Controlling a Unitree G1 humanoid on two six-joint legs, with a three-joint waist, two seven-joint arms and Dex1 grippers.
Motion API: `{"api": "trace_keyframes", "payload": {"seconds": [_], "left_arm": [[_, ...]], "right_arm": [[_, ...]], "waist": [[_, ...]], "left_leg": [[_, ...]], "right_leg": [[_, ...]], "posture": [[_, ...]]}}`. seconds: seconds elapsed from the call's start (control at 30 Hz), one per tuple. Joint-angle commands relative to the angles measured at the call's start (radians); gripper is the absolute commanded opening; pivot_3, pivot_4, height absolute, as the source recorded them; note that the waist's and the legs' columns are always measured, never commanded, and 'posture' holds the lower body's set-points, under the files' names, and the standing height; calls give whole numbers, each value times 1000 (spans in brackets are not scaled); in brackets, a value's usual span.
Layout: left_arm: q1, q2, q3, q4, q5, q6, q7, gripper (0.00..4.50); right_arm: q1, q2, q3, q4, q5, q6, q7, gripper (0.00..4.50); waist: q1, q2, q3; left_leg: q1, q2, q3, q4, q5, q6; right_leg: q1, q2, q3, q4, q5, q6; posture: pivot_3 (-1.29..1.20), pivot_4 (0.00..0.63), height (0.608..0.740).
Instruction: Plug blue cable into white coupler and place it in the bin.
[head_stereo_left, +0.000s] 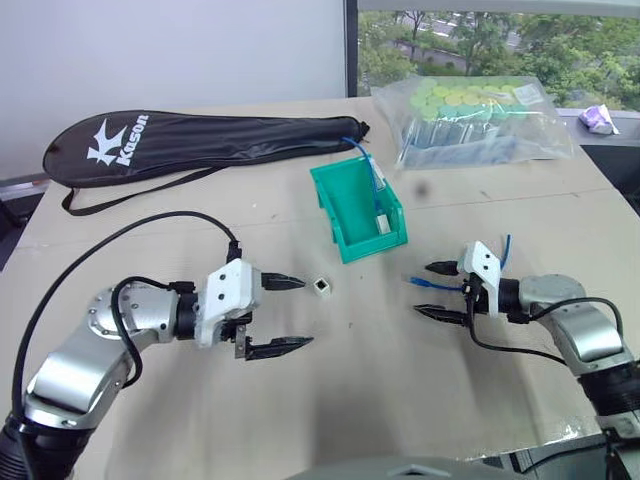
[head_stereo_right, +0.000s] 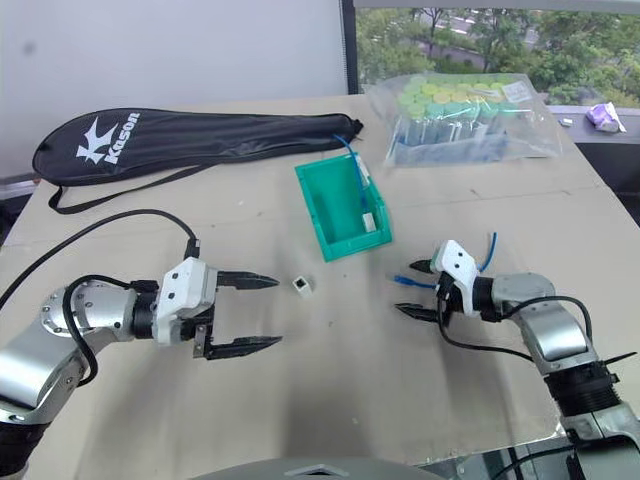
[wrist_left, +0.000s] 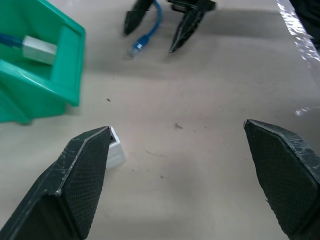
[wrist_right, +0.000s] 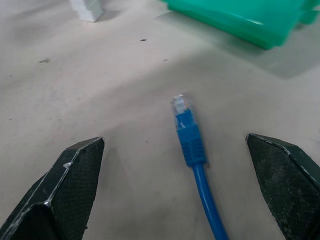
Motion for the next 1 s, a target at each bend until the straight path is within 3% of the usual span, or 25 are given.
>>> {"api": "trace_keyframes", "payload": {"seconds": [0.03,0.13,0.27,0.57,0.8,0.83,0.87,1.0], "left_arm": [[-15,38,54,-36,-31,17,-39,4500],[-21,32,66,-31,-24,9,-40,4500],[-16,15,71,-24,-18,11,-28,4500],[-41,-21,30,-40,-16,39,3,4500],[-72,-27,-24,-32,24,49,7,4500],[-81,-28,-32,-31,28,52,8,4500],[-88,-28,-40,-31,30,56,10,4500],[-157,-47,-114,-33,54,89,20,4500]], "right_arm": [[-39,-5,15,1,-3,22,33,3263],[-48,-4,25,9,-15,17,43,1689],[-60,12,42,2,-28,8,43,66],[-76,81,157,-122,-55,60,30,66],[-140,141,248,-88,-154,31,-15,66],[-143,144,246,-94,-151,37,-15,862],[-142,145,240,-104,-146,40,-14,1112],[-90,119,128,-216,-73,50,-34,2977]], "waist": [[0,0,0],[2,1,1],[1,1,1],[0,1,1],[0,1,1],[0,1,1],[2,1,1],[9,2,2]], "left_leg": [[0,0,0,0,0,0],[-1,0,-1,0,0,0],[-1,0,0,2,0,0],[-3,0,-1,8,0,0],[-3,-1,0,8,0,0],[-4,-1,-1,8,0,0],[-4,-1,-1,9,0,0],[-10,-2,-2,10,1,-1]], "right_leg": [[0,0,0,0,0,0],[0,0,0,0,0,0],[0,0,0,0,0,0],[0,0,1,2,1,2],[0,-1,1,2,2,3],[-1,-1,1,2,2,3],[-1,-1,1,2,2,3],[-5,-1,-1,2,2,3]], "posture": [[0,150,740],[0,150,740],[0,150,740],[0,150,740],[0,150,740],[0,150,740],[0,150,740],[0,150,740]]}}
